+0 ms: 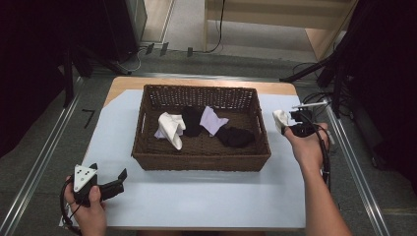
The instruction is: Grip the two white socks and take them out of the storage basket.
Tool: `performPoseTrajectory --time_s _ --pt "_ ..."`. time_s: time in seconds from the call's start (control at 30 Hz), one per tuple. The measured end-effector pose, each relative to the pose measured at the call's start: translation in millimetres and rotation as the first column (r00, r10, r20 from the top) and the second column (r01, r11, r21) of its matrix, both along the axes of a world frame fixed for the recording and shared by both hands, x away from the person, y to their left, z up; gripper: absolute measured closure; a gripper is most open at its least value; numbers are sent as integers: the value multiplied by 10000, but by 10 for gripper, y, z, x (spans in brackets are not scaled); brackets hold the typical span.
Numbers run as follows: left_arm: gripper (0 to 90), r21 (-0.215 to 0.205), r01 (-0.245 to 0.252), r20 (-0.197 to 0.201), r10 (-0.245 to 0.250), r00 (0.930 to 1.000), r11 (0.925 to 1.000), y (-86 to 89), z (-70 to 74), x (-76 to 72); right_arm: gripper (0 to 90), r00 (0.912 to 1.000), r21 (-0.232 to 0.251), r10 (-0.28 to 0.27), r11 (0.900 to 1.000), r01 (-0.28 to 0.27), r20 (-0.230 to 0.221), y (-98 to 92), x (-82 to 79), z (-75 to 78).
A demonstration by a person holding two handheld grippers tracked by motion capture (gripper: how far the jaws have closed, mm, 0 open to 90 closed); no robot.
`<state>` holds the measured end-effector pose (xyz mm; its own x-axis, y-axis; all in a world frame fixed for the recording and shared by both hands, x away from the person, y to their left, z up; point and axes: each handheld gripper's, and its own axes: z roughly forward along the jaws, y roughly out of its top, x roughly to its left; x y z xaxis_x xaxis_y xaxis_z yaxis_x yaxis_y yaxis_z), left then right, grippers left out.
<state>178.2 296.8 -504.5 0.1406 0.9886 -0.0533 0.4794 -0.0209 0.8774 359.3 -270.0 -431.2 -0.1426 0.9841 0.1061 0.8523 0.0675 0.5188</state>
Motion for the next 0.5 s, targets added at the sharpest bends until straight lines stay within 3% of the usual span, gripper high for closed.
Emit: performPoseTrajectory --time_s 0.13,0.2,0.23,0.27,0.3,0.33,0.5 --pt "3 -12 -26 13 26 10000 10000 0 0 -1 805 9996 192 -192 9996 196 -221 -73 -34 -228" --pt "3 -26 -28 25 28 10000 10000 0 0 -2 768 9996 317 -210 9993 215 -177 -96 -41 -266" --pt "3 -9 -16 53 16 10000 10000 5 -1 0 588 9997 492 -258 9985 260 -45 -121 -45 -316" --pt "3 -9 -16 53 16 10000 10000 5 -1 0 588 9997 492 -258 9985 260 -45 -121 -45 -316" --pt "3 -49 -21 61 21 10000 10000 3 -2 -1 493 9995 353 -249 9991 242 177 -107 -52 -298" --pt "3 -40 -21 57 21 10000 10000 3 -3 1 465 9996 418 -188 9990 179 215 -100 -53 -280" --pt "3 -15 -3 2 3 10000 10000 4 0 0 437 9991 374 -55 9993 40 409 -44 -38 -151"
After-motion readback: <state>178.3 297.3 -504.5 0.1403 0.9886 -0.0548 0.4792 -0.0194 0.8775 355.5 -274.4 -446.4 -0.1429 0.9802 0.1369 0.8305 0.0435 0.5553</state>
